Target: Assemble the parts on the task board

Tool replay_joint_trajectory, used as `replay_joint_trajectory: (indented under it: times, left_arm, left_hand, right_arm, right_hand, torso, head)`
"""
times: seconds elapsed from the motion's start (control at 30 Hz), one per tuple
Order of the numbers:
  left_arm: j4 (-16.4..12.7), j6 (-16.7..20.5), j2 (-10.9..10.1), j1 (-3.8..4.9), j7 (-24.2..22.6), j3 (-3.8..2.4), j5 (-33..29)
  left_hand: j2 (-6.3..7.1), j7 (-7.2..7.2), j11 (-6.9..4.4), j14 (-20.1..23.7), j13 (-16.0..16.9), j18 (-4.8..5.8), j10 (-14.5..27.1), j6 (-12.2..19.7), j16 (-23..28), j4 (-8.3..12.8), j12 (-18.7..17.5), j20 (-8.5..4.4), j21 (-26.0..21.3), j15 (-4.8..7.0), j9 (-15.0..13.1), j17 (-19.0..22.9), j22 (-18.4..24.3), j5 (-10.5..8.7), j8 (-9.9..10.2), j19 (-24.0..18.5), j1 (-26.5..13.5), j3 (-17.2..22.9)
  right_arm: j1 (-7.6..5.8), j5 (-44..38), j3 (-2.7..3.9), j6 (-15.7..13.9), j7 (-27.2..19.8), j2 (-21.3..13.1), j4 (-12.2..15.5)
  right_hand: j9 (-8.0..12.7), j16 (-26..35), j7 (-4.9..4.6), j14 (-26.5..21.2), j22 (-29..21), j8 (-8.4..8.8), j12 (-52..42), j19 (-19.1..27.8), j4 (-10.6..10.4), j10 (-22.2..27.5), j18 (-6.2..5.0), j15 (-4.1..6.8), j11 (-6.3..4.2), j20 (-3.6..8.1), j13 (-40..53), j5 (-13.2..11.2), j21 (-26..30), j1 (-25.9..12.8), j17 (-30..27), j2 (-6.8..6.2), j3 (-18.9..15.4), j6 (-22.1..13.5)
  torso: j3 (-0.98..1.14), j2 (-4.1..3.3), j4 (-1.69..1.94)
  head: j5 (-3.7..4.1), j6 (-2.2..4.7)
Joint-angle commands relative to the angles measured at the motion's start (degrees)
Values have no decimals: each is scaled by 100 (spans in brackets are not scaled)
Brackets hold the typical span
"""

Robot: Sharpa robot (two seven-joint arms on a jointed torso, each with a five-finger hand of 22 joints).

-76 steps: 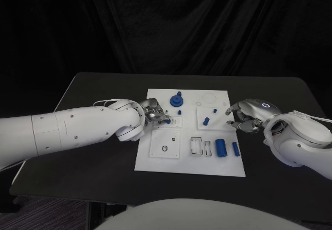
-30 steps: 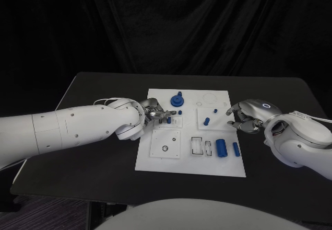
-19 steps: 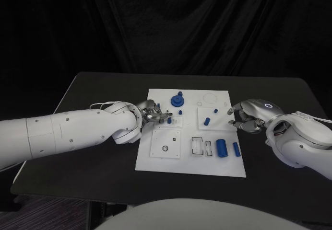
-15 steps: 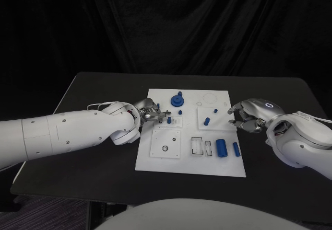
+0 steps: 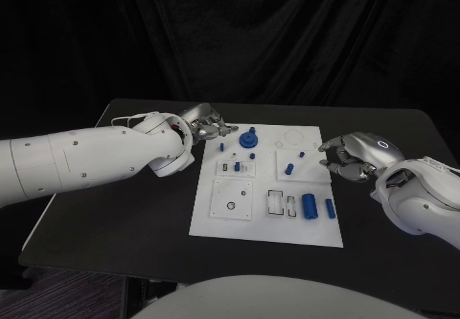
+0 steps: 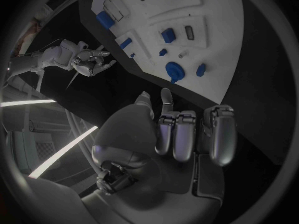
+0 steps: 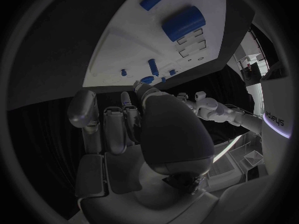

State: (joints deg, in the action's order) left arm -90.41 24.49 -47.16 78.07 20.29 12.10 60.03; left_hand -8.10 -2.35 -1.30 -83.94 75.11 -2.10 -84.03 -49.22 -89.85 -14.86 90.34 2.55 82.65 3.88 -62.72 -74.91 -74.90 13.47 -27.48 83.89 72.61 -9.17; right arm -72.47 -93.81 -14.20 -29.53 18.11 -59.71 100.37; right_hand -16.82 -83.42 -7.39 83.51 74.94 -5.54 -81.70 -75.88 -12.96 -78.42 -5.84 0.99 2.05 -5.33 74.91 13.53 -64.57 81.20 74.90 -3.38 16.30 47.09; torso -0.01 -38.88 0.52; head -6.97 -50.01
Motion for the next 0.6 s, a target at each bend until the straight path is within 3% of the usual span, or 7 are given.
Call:
replay_joint_trajectory:
  times: [0.03, 0.13, 0.37, 0.53, 0.6]
  left_arm:
    - [165, -918, 81, 100, -54, -4, 66]
    - [389, -1297, 187, 152, 22, -3, 66]
    - [990, -1515, 495, 191, -3, -3, 67]
    - [1456, -1684, 730, 192, 118, -2, 67]
    - [1617, -1853, 813, 188, 218, -2, 67]
  left_hand:
    - [-80, 8, -26, -606, 1489, 27, -597, -75, -15, 32, -34, -41, 12, 42, 82, -1509, -1270, -281, 91, 230, 253, 129]
    - [-59, -5, -13, -606, 1489, 11, -597, -77, -15, 72, -34, -35, -53, 35, 160, -1509, -1248, -519, 221, 188, 368, 226]
    - [-40, -17, -5, -606, 1489, 13, -597, -90, -15, 57, -34, -30, -44, 30, 179, -1509, -1251, -480, 253, 191, 356, 231]
    - [23, -31, 6, -606, 1489, 20, -597, -176, -15, -74, -34, -21, -13, 20, 195, -1509, -1260, -554, 288, 207, 181, 172]
    - [38, -45, 18, -606, 1489, 19, -597, -204, -15, -155, -34, -14, -16, 11, 196, -1509, -1258, -643, 307, 205, 29, 115]
  right_arm:
    - [11, -21, 1, -190, -83, -6, 7]
    - [10, -20, 1, -174, -76, 8, 0]
    - [10, -20, 1, -177, -89, -2, 6]
    - [10, -20, 1, -179, -96, 4, 3]
    - [10, -20, 1, -182, -103, 16, -4]
  right_hand:
    - [10, -15, 10, 33, 789, 35, -8, -36, -1, -17, 33, 8, 2, -4, 366, 17, -1, 10, 591, -35, 26, 39]
    - [11, -16, 12, 34, 790, 36, -7, -37, 0, -17, 34, 8, 1, -3, 365, 18, -4, 13, 593, -35, 28, 38]
    - [16, -18, 16, 38, 791, 40, -10, -42, 7, -23, 35, 11, -3, -1, 369, 25, -9, 27, 595, -33, 41, 35]
    - [16, -18, 16, 38, 791, 40, -10, -42, 7, -23, 35, 11, -3, -1, 369, 25, -9, 27, 595, -33, 41, 35]
    - [19, -19, 16, 39, 790, 42, -10, -41, 9, -24, 34, 13, -4, 0, 369, 29, -6, 32, 596, -31, 45, 34]
  torso:
    - [-2, -3, 3]
    - [-1, -2, 1]
    - [2, -7, 9]
    - [7, -17, -12]
    - [-1, -24, -6]
  head:
    - [23, 1]
    - [38, 1]
    - [116, 1]
    - [83, 1]
    - [77, 1]
